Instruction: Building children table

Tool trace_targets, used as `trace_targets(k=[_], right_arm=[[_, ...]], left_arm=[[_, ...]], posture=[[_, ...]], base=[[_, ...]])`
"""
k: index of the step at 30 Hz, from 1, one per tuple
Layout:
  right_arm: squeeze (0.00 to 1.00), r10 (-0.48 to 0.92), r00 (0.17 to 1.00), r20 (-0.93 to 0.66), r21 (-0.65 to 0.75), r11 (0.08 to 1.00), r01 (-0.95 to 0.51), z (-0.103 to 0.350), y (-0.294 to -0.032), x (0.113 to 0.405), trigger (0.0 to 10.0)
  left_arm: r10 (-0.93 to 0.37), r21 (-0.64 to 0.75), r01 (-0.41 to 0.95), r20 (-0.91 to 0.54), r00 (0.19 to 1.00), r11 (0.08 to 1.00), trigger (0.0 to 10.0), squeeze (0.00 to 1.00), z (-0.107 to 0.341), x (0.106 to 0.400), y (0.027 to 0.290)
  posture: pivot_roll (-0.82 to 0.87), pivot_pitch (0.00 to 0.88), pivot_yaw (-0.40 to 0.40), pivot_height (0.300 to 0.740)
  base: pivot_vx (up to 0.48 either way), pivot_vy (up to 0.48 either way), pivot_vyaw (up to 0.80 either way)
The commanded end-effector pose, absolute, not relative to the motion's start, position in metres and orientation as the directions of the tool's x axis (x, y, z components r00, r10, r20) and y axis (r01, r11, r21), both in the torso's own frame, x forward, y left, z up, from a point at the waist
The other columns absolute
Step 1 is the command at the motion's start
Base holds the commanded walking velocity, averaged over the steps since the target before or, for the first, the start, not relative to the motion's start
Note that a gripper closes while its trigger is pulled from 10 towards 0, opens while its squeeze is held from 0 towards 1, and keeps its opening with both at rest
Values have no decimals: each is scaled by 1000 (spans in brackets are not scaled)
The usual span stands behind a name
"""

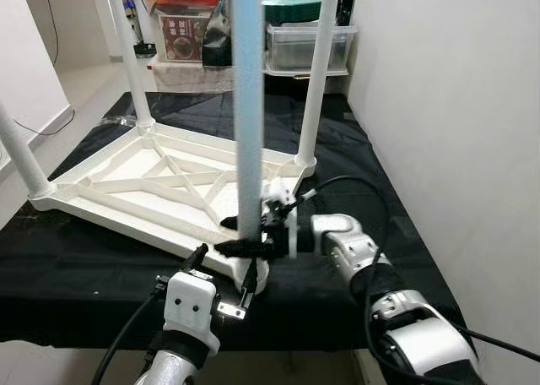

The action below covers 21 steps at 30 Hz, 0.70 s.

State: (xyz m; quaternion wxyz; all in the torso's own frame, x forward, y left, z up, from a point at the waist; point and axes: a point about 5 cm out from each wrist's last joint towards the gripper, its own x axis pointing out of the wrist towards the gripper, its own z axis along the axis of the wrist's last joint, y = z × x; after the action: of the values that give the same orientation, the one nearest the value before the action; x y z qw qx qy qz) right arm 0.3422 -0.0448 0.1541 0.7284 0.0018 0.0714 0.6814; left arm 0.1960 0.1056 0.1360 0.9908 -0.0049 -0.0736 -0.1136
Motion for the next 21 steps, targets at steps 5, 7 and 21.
trace_targets(k=[5,7,21], right_arm=[[0,990,110,-83,112,119,-986,145,-35,340,0],[0,905,416,-84,72,422,-904,139,-35,354,0],[0,91,982,-163,141,988,-68,124,-103,381,0]], left_arm=[[-229,8,230,132,964,973,10000,0,132,195,104],[-229,8,230,131,965,973,10000,0,132,195,104],[-226,8,227,128,966,974,10000,0,131,195,105]], posture=[[63,0,-39,740],[61,0,-39,740],[53,0,-33,740]], base=[[0,0,0],[0,0,0],[0,0,0]])
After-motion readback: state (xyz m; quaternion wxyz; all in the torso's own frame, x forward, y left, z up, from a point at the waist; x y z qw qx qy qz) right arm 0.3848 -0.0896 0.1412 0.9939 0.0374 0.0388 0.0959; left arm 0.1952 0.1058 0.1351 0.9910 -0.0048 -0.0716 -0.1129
